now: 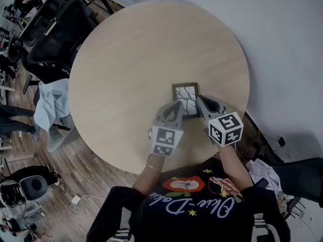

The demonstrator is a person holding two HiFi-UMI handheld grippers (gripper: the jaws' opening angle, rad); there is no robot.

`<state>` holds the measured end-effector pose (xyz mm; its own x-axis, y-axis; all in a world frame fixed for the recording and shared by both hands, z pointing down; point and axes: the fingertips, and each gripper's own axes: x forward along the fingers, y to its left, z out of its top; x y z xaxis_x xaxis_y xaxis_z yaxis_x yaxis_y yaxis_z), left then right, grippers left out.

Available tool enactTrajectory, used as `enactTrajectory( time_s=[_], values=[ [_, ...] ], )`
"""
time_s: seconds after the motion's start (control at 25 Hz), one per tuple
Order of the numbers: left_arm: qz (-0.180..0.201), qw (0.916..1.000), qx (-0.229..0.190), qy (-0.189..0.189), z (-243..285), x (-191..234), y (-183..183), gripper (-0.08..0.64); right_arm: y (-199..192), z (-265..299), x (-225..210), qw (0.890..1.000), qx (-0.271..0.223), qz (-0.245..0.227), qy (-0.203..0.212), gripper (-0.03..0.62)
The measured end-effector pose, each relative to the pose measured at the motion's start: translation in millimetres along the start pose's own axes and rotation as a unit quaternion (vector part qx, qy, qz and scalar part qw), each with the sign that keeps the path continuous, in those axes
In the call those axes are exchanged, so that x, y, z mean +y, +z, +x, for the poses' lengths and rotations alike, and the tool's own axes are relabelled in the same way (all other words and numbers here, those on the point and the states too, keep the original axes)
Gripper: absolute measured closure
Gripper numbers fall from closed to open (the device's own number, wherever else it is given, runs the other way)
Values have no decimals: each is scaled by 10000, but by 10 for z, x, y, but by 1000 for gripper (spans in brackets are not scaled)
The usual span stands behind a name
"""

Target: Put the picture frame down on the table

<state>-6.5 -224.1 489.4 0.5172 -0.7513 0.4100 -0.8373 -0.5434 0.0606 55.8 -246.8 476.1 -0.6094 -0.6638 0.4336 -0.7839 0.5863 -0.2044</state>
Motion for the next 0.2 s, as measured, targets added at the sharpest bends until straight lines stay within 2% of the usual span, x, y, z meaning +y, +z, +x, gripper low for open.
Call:
enactTrajectory(
  time_s=[0.2],
  values=[
    [21, 10000, 11, 12, -31, -13, -1, 558, 1, -24, 40, 10000, -8, -7, 30, 594]
  ],
)
